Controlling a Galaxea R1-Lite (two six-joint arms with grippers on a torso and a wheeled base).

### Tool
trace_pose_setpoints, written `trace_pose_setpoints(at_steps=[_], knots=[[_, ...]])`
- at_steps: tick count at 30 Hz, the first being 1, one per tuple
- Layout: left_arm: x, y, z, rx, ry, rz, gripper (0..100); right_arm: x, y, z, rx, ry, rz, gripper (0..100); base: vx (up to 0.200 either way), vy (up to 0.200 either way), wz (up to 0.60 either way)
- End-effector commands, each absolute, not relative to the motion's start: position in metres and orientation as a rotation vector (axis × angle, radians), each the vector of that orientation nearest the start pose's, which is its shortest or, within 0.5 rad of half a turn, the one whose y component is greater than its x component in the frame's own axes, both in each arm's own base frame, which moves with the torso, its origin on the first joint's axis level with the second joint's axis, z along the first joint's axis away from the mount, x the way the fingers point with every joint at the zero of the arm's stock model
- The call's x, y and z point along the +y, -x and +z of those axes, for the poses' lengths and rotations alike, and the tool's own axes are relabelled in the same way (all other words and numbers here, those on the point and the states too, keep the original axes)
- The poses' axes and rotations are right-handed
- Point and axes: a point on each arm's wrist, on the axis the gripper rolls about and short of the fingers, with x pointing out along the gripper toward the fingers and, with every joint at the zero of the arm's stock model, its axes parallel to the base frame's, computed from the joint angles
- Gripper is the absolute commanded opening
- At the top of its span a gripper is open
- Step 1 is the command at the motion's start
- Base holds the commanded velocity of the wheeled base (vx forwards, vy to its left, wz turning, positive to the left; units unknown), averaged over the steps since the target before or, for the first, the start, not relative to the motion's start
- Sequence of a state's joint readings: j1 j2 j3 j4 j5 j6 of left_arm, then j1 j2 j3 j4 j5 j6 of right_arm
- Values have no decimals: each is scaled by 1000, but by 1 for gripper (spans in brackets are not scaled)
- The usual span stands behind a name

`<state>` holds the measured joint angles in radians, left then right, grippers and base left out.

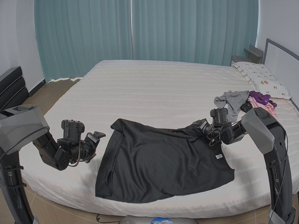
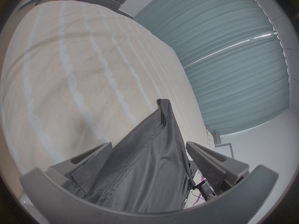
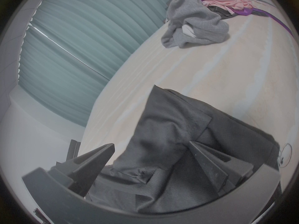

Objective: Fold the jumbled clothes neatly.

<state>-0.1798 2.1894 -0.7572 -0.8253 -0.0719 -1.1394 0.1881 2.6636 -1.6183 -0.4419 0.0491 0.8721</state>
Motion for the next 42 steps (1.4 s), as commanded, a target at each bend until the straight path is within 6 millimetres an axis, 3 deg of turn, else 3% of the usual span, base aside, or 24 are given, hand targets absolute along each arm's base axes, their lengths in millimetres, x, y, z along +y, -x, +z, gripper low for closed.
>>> trace_pose_setpoints(at_steps=[1, 2, 3, 17, 22, 24, 26, 32, 33, 36, 42], knots=[[-65, -351, 22, 680, 1064, 132, 100, 94, -498, -37, 667, -803, -56, 100, 0, 0, 0], [-65, -351, 22, 680, 1065, 132, 100, 94, -501, -40, 659, -807, -59, 100, 0, 0, 0], [-65, -351, 21, 682, 1065, 133, 100, 94, -502, -41, 657, -809, -61, 0, 0, 0, 0], [-65, -350, 21, 682, 1064, 135, 100, 94, -521, -17, 546, -844, -23, 0, 0, 0, 0], [-65, -350, 21, 684, 1064, 136, 100, 97, -532, 4, 407, -894, 15, 0, 0, 0, 0], [-66, -349, 21, 686, 1063, 136, 100, 98, -541, 18, 273, -901, 40, 0, 0, 0, 0], [-66, -349, 21, 686, 1063, 136, 100, 99, -543, 18, 258, -899, 39, 0, 0, 0, 0], [-66, -349, 20, 687, 1063, 137, 100, 96, -551, -9, 250, -848, -5, 0, 0, 0, 0], [-65, -350, 20, 685, 1064, 137, 100, 96, -551, -9, 250, -845, -6, 100, 0, 0, 0], [-65, -351, 21, 680, 1065, 134, 100, 92, -551, -9, 266, -824, -18, 100, 0, 0, 0], [-66, -354, 24, 667, 1065, 123, 100, 79, -539, 10, 294, -763, -27, 100, 0, 0, 0]])
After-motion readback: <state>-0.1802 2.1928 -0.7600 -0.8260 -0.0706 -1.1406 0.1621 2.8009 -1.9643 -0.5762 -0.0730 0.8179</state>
